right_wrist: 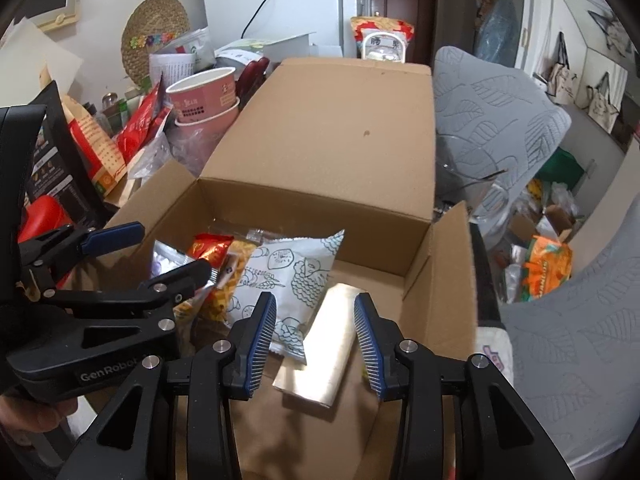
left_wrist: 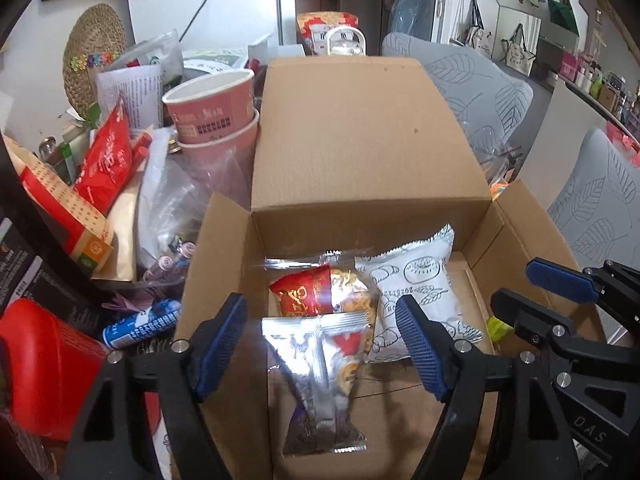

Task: Organize snacks
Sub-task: 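Release the silver bag with the left tool while the right tool drops the lollipop inside, then withdraw both tools and lower them toward the remaining snacks on the table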

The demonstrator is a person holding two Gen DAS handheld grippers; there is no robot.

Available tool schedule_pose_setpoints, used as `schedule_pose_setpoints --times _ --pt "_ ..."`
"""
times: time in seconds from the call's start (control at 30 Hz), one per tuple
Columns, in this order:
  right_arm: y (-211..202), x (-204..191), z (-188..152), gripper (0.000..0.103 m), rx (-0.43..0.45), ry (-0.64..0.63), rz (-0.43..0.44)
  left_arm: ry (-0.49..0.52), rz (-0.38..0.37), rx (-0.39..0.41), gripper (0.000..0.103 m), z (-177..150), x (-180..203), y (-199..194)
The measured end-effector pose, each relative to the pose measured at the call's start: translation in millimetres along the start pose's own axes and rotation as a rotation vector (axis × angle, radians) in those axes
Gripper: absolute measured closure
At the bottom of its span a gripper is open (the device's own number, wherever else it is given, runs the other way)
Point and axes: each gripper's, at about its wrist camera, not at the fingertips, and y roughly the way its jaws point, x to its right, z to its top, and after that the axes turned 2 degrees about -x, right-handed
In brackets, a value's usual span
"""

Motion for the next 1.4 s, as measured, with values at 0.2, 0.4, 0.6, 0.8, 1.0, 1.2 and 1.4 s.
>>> schedule_pose_setpoints --times 0.2,0.4,0.6,0.8,1.0,1.2,1.4 --pt "-28.0 -0.3 3.4 0.062 0.056 0.002 -0.011 -0.008 0.011 0.077 0.027 4.9 -2.9 -32.9" --pt "-64.1 -4.3 5.3 0.062 0.142 0.005 -0.001 -0.017 -0.007 0.178 0.027 7.3 -4.7 -79.0" --pt "-107.2 -9.6 3.8 0.062 0.234 -0.003 0.004 -0.007 0.004 0.265 0.027 4.0 -0.6 -122.7" --pt "-145.5 -15.4 -4.2 0.062 0.301 -0.011 0.0 0.007 0.005 0.325 0.025 -4.9 5.5 -163.8" --pt "-184.8 -20.0 -22.1 0.057 0.371 -0.014 -0.002 0.017 -0.001 0.362 0.024 -25.0 11.6 -196.6" --pt "-213.7 -24.8 -46.1 0.054 0.408 -0.021 -0.014 0.042 -0.032 0.376 0.024 -52.7 19.6 -220.8" --pt "-238.1 -31.6 -79.1 0.05 0.436 -0.026 -0.029 0.06 -0.058 0.386 0.024 -81.6 27.8 -241.2"
